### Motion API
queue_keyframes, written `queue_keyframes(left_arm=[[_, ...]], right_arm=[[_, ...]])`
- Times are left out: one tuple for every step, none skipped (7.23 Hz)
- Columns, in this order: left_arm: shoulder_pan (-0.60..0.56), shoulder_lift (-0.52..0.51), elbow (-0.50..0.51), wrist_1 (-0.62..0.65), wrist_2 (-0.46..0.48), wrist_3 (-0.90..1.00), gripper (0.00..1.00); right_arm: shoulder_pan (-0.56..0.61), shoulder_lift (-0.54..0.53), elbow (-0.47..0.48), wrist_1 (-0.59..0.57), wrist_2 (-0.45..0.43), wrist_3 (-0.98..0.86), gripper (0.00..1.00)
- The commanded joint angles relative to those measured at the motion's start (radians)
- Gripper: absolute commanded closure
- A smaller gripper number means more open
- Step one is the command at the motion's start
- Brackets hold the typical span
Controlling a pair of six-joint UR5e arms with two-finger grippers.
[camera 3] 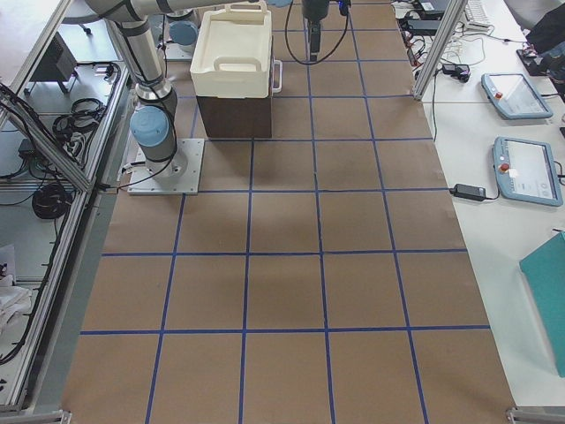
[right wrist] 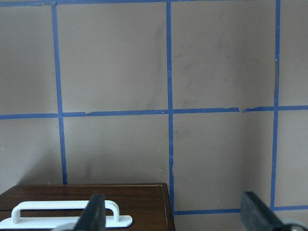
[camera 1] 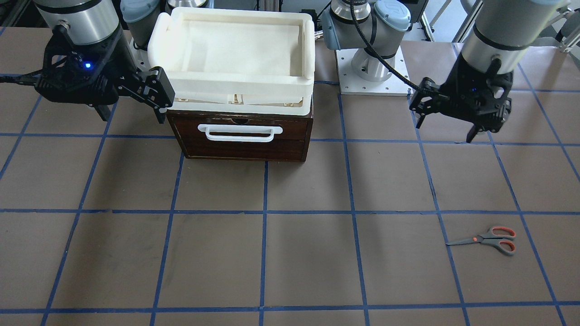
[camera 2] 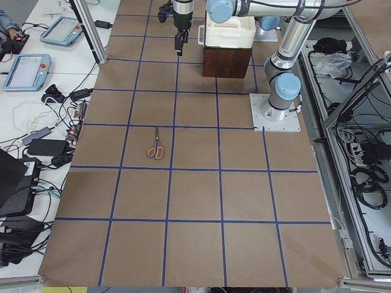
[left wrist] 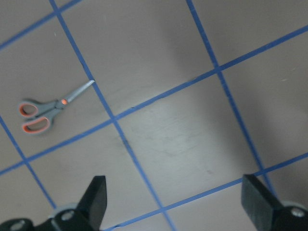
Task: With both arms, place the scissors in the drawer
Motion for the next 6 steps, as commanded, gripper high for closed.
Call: queue_keyframes(left_arm=[[0.165, -0.089, -0.001, 0.153, -0.005, 0.643, 0.0], [0.229, -0.132, -0.001, 0.16, -0.049, 0.774, 0.0], [0.256, -0.175, -0.001, 0.166, -0.074, 0.911, 0.0], [0.28, -0.217, 0.004, 0.168, -0.129, 1.043, 0.0], [0.331, -0.278, 0.004, 0.171, -0.179, 1.216, 0.0], [0.348, -0.321, 0.013, 0.213, -0.174, 1.263, 0.0]], right_arm=[[0.005, 0.033, 0.048, -0.062, -0.012, 0.454, 0.0], [0.006, 0.051, 0.048, -0.063, -0.01, 0.652, 0.0], [0.012, 0.073, 0.048, -0.059, -0.012, 0.838, 0.0], [0.038, 0.088, 0.048, -0.06, -0.001, 1.013, 0.0], [0.093, 0.117, 0.048, -0.062, -0.01, 1.173, 0.0], [0.136, 0.143, 0.048, -0.063, -0.013, 1.3, 0.0]])
